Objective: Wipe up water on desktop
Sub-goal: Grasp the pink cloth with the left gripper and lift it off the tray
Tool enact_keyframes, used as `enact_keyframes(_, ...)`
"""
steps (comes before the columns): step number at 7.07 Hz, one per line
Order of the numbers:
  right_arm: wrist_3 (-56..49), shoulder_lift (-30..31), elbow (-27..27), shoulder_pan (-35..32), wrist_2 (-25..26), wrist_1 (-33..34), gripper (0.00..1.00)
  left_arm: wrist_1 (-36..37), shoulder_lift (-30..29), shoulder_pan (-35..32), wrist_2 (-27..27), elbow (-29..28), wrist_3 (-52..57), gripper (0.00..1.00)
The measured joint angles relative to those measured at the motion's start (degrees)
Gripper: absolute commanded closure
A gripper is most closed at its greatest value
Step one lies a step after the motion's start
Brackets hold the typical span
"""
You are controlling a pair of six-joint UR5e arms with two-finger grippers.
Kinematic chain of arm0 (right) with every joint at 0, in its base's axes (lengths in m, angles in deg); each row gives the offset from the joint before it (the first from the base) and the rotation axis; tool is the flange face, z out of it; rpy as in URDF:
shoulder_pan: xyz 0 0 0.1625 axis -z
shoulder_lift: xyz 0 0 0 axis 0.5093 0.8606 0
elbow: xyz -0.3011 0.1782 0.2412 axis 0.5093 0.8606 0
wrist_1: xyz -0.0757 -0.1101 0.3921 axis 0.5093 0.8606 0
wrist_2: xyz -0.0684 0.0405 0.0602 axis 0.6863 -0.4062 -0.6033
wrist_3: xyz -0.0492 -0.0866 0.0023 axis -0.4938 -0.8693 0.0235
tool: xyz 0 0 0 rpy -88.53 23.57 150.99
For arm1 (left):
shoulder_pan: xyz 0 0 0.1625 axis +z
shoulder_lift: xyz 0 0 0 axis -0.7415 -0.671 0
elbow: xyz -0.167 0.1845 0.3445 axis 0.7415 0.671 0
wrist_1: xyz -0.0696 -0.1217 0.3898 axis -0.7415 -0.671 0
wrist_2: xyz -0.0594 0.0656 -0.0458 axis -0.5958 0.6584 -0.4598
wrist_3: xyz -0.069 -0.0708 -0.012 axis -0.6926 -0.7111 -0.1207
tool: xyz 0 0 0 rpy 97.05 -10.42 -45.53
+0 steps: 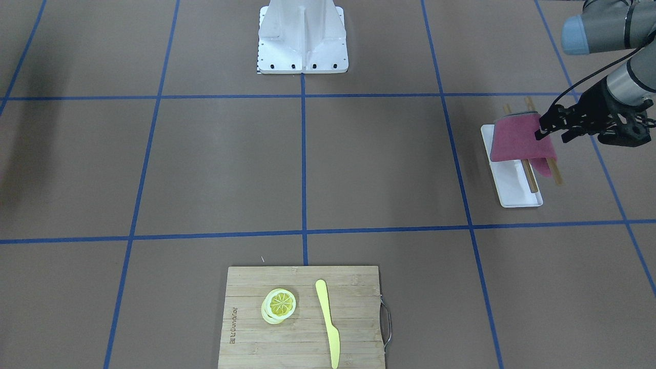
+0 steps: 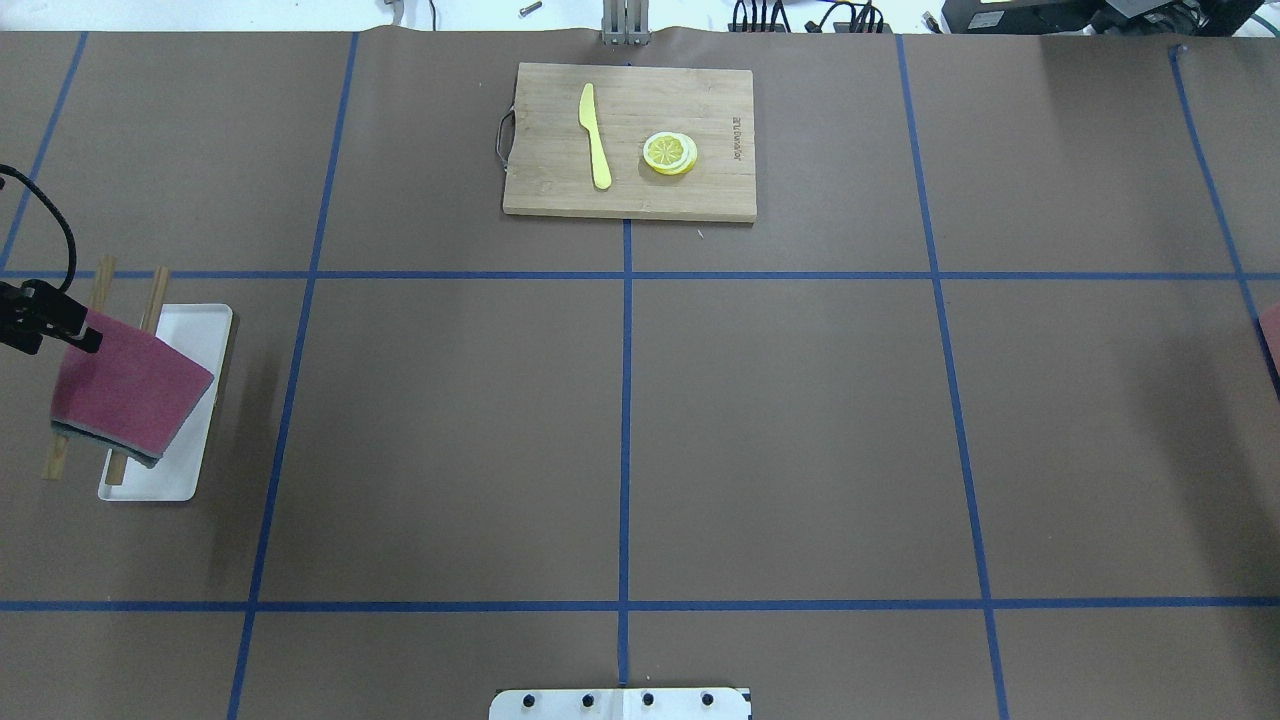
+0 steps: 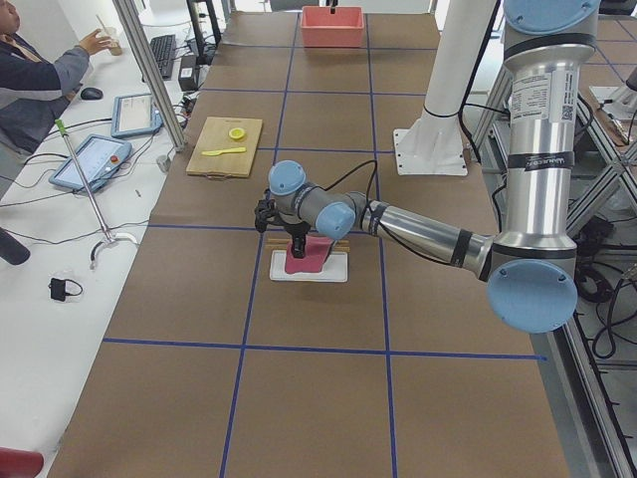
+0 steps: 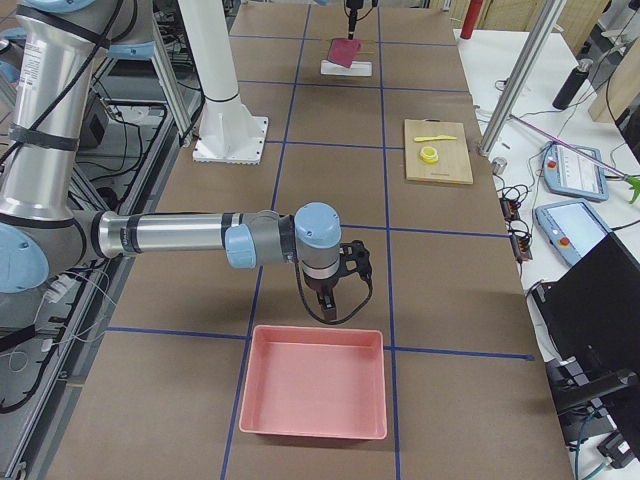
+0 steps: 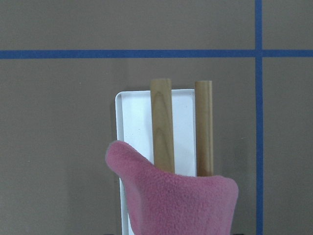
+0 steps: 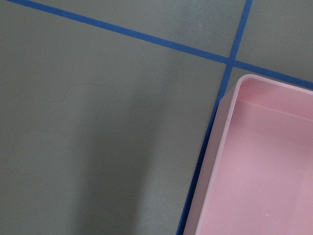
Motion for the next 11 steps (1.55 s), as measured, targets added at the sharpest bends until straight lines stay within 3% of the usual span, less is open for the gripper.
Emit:
enact_keyframes(8, 0.08, 0.0, 0.33, 0.0, 0.08, 0.0, 0.0, -0.03, -0.1, 0.39, -0.18, -0.65, -0.16, 0.48)
enact_keyframes(9, 0.09, 0.0, 0.33, 0.0, 0.09, 0.0, 0.0, -0.03, -0.1, 0.39, -0.21, -0.81, -0.16, 0.55)
enact_keyframes(10, 0.08, 0.0, 0.33, 0.0, 0.07, 0.0, 0.0, -0.03, -0.1, 0.39, -0.25, -0.93, -0.16, 0.77)
enact_keyframes(11, 0.09, 0.0, 0.32, 0.0, 0.03, 0.0, 0.0, -0.03, -0.1, 0.4, -0.29, -0.96, -0.16, 0.93)
